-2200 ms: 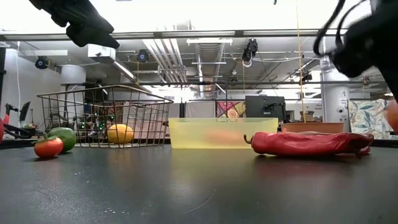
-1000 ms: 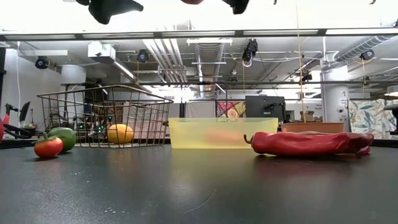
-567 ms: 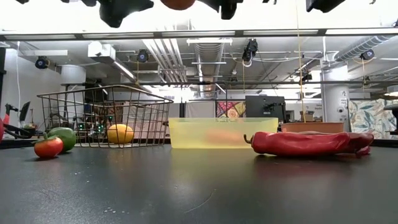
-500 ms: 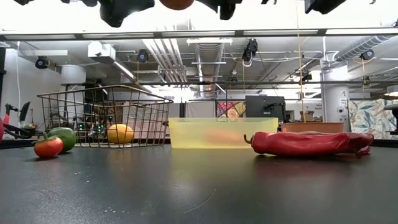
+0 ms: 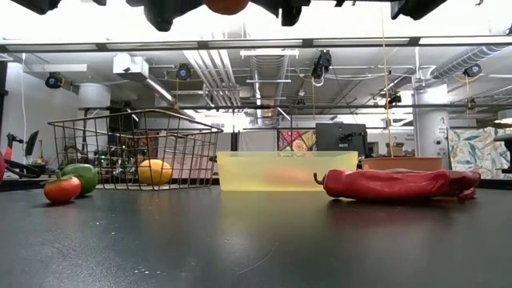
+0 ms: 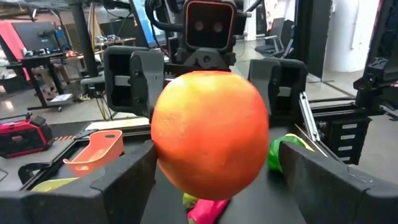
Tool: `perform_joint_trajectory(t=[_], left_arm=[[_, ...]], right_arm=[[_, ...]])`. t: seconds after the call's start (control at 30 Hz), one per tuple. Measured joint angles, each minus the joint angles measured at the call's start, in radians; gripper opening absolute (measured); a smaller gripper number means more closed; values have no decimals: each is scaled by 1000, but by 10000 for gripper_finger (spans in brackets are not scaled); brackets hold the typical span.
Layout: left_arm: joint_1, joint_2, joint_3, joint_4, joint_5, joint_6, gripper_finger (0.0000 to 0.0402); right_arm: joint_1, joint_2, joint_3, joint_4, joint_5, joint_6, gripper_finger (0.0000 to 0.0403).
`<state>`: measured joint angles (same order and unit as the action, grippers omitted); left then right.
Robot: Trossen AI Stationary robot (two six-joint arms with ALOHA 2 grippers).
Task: Sort produce into baskets
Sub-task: Put the orange into the wire bin
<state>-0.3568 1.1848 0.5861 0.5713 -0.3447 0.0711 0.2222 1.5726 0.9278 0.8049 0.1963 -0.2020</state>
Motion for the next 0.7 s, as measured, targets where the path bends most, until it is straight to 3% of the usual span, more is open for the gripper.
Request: perform_joint_trajectory(t=[0.4,0.7], left_arm=[[21,54,3,80,5,19,310],[21,48,3,76,7,3,244]], right_arm=[[0,0,0,0,-5,0,302],[-3,0,0,-3,-14,37,321]])
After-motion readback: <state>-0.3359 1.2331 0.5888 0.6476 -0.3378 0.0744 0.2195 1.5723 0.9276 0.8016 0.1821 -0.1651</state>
